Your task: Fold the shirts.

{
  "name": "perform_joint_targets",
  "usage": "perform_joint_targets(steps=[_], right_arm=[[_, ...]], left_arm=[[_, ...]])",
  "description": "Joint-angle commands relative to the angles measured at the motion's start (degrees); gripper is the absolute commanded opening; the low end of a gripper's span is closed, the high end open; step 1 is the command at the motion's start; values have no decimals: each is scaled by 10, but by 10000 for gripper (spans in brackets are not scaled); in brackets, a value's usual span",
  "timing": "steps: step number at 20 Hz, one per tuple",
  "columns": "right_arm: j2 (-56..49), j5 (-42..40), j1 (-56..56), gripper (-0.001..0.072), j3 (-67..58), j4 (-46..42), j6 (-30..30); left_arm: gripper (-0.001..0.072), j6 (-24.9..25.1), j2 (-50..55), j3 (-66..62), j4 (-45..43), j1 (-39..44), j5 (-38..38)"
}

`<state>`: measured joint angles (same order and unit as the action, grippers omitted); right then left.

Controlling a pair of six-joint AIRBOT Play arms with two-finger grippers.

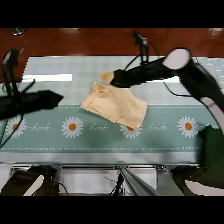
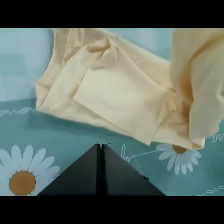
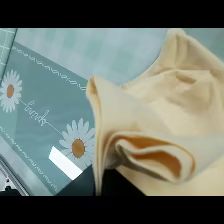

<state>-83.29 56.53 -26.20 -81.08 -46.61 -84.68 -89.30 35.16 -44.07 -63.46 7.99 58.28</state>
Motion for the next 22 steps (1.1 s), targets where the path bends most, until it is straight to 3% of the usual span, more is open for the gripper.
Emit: perform_joint_targets(steps=[1, 5, 6, 7, 10, 12, 14, 16, 19, 22], right_arm=[[-127, -14, -42, 20, -83, -2, -18], [-178, -19, -46, 28, -106, 42, -25], [-183, -19, -47, 297, -106, 56, -24], [-184, -16, -47, 643, -106, 66, -13], [-160, 17, -15, 629, -106, 80, -4], [-114, 96, 45, 628, -106, 68, 3], [-47, 197, 121, 628, -106, -5, 1], [37, 281, 184, 628, -87, -165, -25], [210, 219, 249, 628, 98, -353, -108], [361, 41, 275, 615, 365, -337, -232]], left_arm=[[23, -45, -128, 141, -4, -3, -11], [23, -47, -144, 178, -4, -3, -8], [23, -47, -141, 178, -4, -3, -12], [23, -47, -138, 178, -4, -3, -19], [23, -47, -127, 177, -4, -3, -33], [23, -47, -122, 177, -4, -4, -33], [23, -47, -122, 177, -4, -4, -33], [23, -47, -122, 177, -4, -4, -33], [23, -47, -122, 177, -4, -4, -33], [23, -47, -121, 177, -4, -3, -34]])
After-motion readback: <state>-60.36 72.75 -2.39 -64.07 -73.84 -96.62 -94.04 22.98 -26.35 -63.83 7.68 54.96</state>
